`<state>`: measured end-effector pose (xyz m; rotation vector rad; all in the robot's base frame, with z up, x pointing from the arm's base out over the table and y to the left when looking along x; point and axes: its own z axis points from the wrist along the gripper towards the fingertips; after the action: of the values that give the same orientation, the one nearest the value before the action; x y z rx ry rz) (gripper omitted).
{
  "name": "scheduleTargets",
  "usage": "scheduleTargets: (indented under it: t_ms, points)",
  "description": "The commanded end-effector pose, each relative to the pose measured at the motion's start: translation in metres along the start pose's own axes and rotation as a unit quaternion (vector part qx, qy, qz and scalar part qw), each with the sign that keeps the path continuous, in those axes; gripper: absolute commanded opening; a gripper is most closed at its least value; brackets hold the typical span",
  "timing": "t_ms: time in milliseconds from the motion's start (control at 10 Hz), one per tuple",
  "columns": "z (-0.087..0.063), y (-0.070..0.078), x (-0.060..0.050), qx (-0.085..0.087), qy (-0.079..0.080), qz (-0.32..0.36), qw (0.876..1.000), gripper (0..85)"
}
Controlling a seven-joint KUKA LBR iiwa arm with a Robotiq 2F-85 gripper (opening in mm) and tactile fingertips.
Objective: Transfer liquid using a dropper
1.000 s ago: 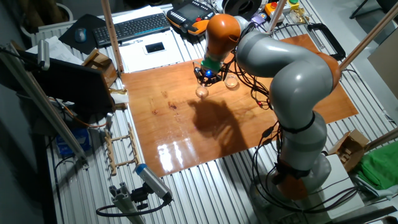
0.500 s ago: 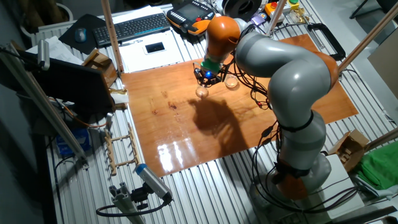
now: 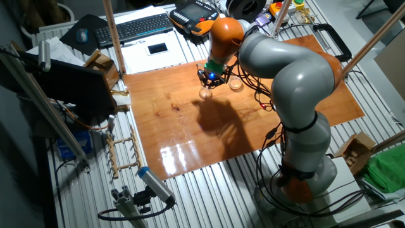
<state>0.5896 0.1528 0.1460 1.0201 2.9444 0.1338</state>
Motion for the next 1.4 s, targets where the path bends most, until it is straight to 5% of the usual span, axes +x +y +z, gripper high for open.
scheduleTargets:
  t_ms: [0, 1300]
  points:
    - [0.001, 0.0, -0.001, 0.001, 0.001, 0.0, 1.0, 20.3]
    - [0.018, -0.002, -0.006, -0.007, 0.004, 0.0, 1.0, 21.3]
